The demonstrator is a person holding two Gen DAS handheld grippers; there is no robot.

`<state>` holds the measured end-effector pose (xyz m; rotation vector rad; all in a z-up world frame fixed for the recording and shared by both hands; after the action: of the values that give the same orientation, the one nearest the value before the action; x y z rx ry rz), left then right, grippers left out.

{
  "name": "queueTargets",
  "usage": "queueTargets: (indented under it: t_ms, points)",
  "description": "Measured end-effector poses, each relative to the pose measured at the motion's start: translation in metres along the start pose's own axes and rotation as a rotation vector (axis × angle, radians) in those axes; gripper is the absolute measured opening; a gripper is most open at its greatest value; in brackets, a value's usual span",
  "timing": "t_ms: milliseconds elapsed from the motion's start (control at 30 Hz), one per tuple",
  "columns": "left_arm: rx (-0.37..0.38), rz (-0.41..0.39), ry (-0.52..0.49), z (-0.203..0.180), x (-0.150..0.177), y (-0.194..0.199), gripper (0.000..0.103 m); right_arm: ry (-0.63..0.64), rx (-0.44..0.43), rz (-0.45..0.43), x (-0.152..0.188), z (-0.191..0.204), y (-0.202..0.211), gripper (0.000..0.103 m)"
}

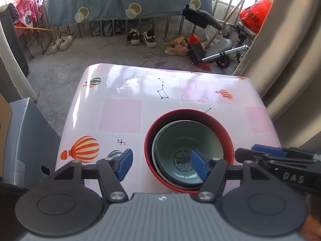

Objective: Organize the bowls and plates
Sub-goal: 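Open the left tool and lift it away from the bowl stack, then move both tools toward the white fish plate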

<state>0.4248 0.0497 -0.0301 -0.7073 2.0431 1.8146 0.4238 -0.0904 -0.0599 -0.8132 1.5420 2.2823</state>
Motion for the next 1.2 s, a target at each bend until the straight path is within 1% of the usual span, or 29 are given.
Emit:
queueTargets:
  t_ms: [167,333,467,600,767,833,967,1033,1133,1200]
  points:
    - [0.033,-0.045,-0.01,0.009,0.018,0.032,0.075,-0.06,-0.026,-0.05,0.021,-0.012,0.042,0.044]
    - [0.048,-0.085,-0.001,0.024,0.048,0.067,0.081,-0.104,-0.055,-0.116,0.053,-0.017,0.09,0.046]
    - [0.075,-0.116,-0.003,0.036,0.081,0.091,0.086,-0.147,-0.101,-0.151,0.093,-0.012,0.121,0.047]
    - [0.103,-0.122,0.022,0.05,0.118,0.107,0.088,-0.2,-0.16,-0.164,0.142,0.0,0.14,0.047]
    - [0.08,-0.115,0.081,0.076,0.168,0.114,0.088,-0.255,-0.214,-0.16,0.195,0.02,0.149,0.047]
    - [0.091,-0.108,0.112,0.086,0.184,0.117,0.089,-0.271,-0.239,-0.147,0.216,0.033,0.147,0.047]
    - [0.12,-0.112,0.217,0.108,0.216,0.124,0.088,-0.294,-0.268,-0.121,0.248,0.053,0.141,0.047]
    - [0.118,-0.11,0.249,0.115,0.227,0.125,0.088,-0.307,-0.28,-0.105,0.267,0.062,0.136,0.047]
    - [0.092,-0.117,0.26,0.124,0.242,0.125,0.088,-0.338,-0.294,-0.064,0.293,0.068,0.122,0.047]
    - [0.077,-0.12,0.27,0.128,0.25,0.124,0.088,-0.363,-0.305,-0.036,0.301,0.072,0.113,0.047]
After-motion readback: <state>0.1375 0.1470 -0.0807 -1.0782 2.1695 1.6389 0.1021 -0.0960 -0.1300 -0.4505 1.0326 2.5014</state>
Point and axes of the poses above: each gripper's, at about its wrist camera, not at the fingertips, and y roughly against the way its jaws point, z to its left, x to its underside, the point moved 9 cm from there along -y, roughly the way its jaws point, and after that the axes turned 3 degrees about y, right-handed, at the moved point
